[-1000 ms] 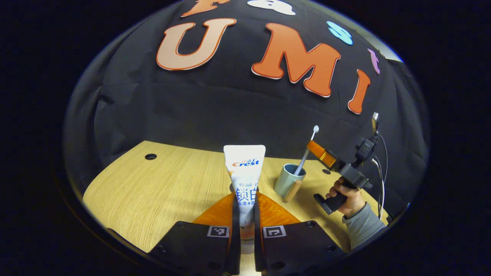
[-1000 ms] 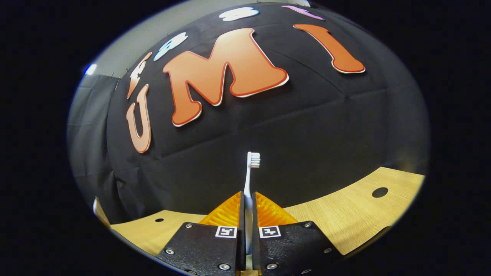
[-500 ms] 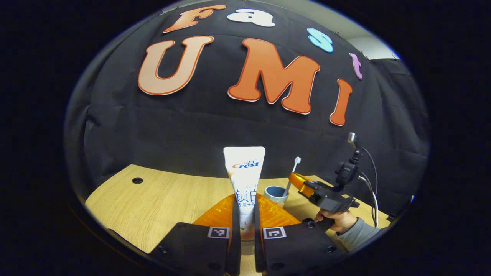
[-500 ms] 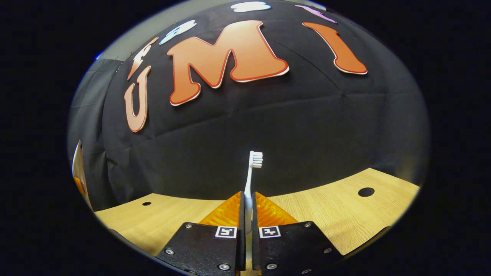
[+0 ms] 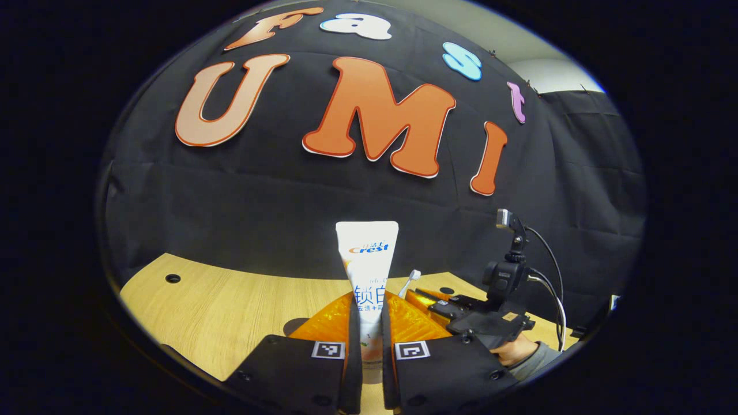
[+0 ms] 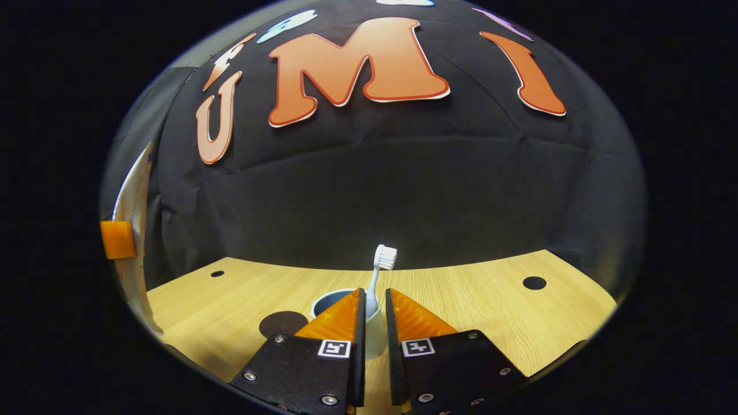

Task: Put the toothbrush and toothpaste on the desktop into the cup, then pick up the cup and place it on the coaster on the desktop.

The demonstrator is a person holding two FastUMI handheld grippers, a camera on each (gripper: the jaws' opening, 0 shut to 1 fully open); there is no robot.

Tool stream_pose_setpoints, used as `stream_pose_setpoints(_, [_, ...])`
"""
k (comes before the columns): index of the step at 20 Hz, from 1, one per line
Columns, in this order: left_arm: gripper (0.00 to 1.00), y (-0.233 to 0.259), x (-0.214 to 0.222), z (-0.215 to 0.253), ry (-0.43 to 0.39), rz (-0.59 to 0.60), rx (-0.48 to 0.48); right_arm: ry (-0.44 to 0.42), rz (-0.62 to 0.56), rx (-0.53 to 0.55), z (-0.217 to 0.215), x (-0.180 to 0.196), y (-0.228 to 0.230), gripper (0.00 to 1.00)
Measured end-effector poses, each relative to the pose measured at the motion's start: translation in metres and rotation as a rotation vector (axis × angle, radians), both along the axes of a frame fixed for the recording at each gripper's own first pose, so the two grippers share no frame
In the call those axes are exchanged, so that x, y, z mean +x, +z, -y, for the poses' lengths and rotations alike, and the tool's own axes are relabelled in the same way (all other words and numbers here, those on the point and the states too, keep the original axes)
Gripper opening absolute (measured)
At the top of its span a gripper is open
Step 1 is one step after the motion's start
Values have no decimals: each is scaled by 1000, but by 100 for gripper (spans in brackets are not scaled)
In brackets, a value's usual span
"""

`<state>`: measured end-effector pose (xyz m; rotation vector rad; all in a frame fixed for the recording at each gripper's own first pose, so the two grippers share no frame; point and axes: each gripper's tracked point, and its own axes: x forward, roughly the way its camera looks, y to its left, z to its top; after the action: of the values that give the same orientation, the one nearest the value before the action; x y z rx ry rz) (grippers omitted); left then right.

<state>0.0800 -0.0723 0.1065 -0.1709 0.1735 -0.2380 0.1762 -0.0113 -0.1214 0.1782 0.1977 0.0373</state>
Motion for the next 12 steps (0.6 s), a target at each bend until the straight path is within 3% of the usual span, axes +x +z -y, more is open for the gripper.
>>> stream_pose_setpoints(4, [17, -2, 23, 8, -14, 56, -91, 15, 36, -36, -1, -31, 6, 39])
stream_pose_setpoints(9, [17, 7, 44, 8, 5, 148, -157, 7, 95, -60, 4, -69, 25, 59])
stream_pose_setpoints(12, [18, 12, 56, 15, 3, 195, -166, -22, 153, -93, 11, -92, 39, 76])
